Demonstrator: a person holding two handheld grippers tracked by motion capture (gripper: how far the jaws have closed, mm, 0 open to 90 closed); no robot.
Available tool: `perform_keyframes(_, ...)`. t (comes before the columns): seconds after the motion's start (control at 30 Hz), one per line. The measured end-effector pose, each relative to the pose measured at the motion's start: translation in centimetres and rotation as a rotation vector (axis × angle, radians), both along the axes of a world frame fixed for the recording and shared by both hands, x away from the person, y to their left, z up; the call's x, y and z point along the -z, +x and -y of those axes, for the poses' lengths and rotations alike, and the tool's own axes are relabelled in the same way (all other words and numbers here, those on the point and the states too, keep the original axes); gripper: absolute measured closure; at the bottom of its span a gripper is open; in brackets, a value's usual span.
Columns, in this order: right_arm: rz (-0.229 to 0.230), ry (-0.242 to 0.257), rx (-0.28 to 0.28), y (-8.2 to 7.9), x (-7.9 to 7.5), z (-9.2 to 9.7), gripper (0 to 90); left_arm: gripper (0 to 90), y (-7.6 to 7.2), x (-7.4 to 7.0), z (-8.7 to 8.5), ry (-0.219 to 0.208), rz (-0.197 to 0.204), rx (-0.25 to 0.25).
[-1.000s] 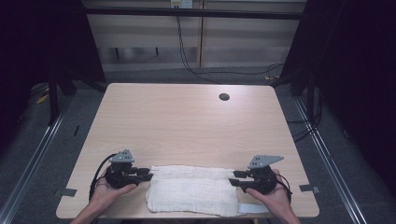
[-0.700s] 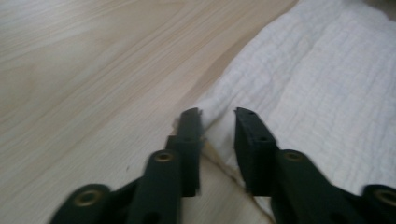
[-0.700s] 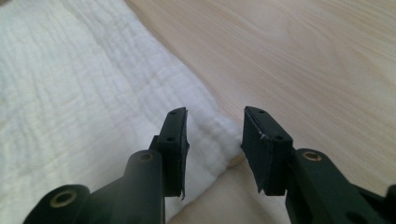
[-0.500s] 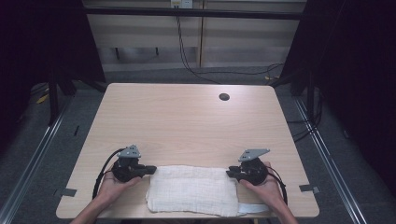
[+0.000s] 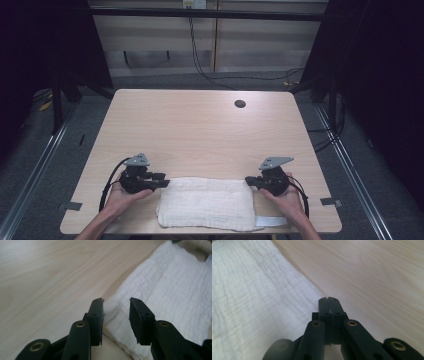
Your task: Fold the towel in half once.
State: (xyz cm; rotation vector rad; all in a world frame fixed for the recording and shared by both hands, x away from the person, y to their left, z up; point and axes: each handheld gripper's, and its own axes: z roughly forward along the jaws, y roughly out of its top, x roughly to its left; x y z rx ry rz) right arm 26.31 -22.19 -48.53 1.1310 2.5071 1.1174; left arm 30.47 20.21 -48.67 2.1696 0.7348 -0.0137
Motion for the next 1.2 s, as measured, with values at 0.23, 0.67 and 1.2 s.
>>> perform_keyframes(0.23,-0.018,0.004,0.008,0.2,0.0,0.2,90.0,90.0,0.8,0.3,0.5,0.031,0.0,0.004)
perform_keyframes(0.67,-0.021,0.018,0.008,0.2,0.0,0.3,90.0,88.6,0.4,0.6,1.3,0.064,0.029,0.044)
perform_keyframes(1.2,-0.02,0.011,0.087,2.0,-0.1,3.1,90.0,90.0,2.1,0.4,3.2,-0.004,-0.047,0.036)
